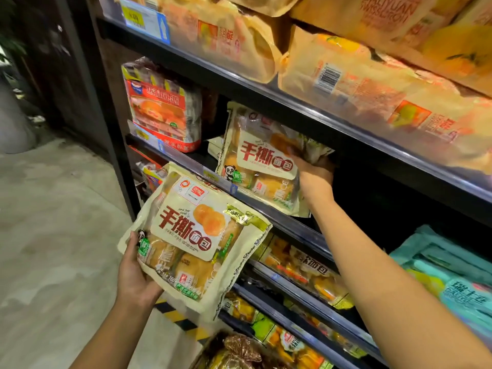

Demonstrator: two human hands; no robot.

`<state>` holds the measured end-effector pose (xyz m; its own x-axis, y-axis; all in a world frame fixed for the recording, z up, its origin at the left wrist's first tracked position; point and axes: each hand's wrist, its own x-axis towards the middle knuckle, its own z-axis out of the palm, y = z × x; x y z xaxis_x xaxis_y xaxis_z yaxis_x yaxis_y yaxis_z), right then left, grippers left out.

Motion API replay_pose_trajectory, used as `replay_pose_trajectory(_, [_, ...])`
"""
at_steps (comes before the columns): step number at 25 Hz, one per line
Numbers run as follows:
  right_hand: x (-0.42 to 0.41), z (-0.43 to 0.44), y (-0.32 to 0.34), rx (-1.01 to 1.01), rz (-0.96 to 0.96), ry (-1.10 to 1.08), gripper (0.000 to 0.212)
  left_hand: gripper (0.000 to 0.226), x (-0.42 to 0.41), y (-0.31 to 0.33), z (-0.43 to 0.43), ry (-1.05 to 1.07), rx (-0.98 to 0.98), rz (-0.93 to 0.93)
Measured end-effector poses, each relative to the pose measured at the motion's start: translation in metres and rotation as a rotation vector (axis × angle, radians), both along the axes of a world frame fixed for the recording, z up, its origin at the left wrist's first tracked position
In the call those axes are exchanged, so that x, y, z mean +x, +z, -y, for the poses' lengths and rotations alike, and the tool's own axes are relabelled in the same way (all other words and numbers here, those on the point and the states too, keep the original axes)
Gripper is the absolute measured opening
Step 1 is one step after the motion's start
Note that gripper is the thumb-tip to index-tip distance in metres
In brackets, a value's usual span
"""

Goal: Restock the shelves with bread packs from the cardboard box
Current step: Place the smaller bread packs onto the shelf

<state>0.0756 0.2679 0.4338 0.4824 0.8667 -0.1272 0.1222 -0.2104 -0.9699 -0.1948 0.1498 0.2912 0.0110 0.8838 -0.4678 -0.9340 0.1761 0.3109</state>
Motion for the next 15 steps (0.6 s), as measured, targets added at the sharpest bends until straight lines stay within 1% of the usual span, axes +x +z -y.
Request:
replay_pose_trajectory(1, [-0.010, -0.002, 0.001, -0.024, 0.011, 0.049, 0.051, 0.049, -0.002, 0.001, 0.001, 0.010, 0.009, -0.012])
replay_pose_trajectory(2, [-0.020, 0.000, 0.002, -0.070, 0.040, 0.117, 0.044, 0.048, -0.004, 0.002, 0.002, 0.024, 0.008, -0.020])
replay_pose_trajectory(3, [-0.030, 0.005, -0.001, -0.071, 0.060, 0.179, 0.033, 0.049, -0.007, 0.004, 0.002, 0.038, 0.009, -0.030])
replay_pose_trajectory(4, [-0.038, 0.010, -0.006, -0.023, 0.032, 0.230, 0.028, 0.049, -0.010, 0.005, 0.002, 0.056, 0.010, -0.043])
replay_pose_trajectory(5, [-0.043, 0.014, -0.013, 0.038, -0.008, 0.273, 0.028, 0.049, -0.013, 0.006, 0.002, 0.069, 0.012, -0.049])
replay_pose_trajectory(7, [-0.047, 0.019, -0.019, 0.130, -0.069, 0.312, 0.041, 0.049, -0.019, 0.010, 0.002, 0.092, -0.001, -0.047])
replay_pose_trajectory(9, [-0.043, 0.016, -0.017, 0.097, -0.031, 0.346, 0.047, 0.049, -0.024, 0.014, 0.000, 0.115, -0.001, -0.052])
replay_pose_trajectory(12, [-0.019, 0.009, -0.018, -0.077, 0.128, 0.486, 0.076, 0.052, -0.026, 0.021, -0.005, 0.105, 0.037, -0.071])
replay_pose_trajectory(14, [0.002, 0.008, -0.017, -0.164, 0.314, 0.585, 0.085, 0.054, -0.022, 0.026, -0.013, 0.104, 0.056, -0.072])
replay_pose_trajectory(15, [0.013, 0.005, -0.018, -0.202, 0.443, 0.614, 0.082, 0.054, -0.020, 0.027, -0.017, 0.106, 0.064, -0.071])
